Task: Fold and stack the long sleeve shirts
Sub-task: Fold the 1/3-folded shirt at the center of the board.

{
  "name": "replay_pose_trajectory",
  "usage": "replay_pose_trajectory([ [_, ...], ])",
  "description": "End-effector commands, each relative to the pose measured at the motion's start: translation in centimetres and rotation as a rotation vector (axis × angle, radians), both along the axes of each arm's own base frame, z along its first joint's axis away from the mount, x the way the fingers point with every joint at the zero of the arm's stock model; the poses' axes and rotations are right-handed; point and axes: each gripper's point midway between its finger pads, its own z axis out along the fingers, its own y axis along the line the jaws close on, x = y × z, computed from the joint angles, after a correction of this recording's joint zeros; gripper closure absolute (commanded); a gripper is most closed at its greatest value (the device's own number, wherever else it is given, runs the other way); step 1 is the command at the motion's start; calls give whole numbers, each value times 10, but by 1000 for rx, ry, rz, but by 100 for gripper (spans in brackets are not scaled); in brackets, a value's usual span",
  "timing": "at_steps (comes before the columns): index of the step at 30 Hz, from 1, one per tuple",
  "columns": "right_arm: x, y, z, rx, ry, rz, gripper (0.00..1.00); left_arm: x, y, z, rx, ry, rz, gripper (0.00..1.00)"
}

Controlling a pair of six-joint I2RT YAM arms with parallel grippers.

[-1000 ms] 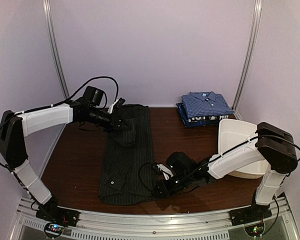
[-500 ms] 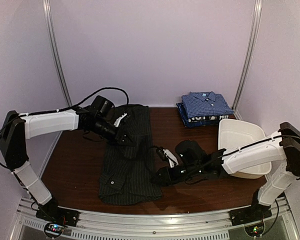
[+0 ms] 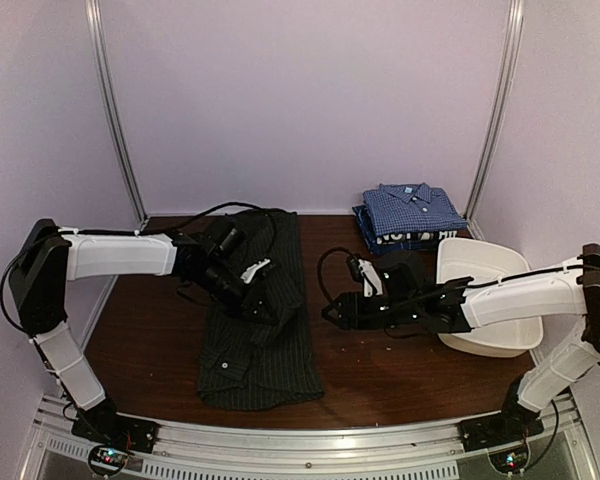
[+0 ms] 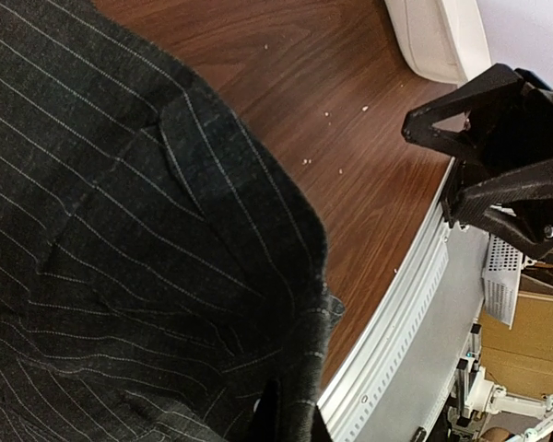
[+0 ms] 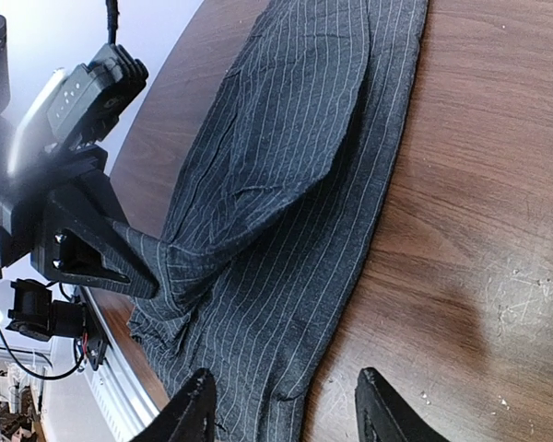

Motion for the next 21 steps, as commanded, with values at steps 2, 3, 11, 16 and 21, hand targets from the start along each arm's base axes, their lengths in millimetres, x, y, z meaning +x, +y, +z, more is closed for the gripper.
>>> replay_pose_trajectory([
  [2,7,1,-2,-16,-10,-7,47,-18,-1,-14,52,23,-57,100],
  [3,6,1,-3,-18,-8,-6,48,-22,-1,-16,59,32,-68,100],
  [11,6,-1,-8,-20,-4,-4,47,-41,0,-34,110,89,-103,98],
  [16,5,1,-11,-23,3,4,47,-47,-6,-37,117,92,-124,93],
  [21,4,3,-11,-29,2,19,47,-43,-7,-35,125,75,-110,54],
])
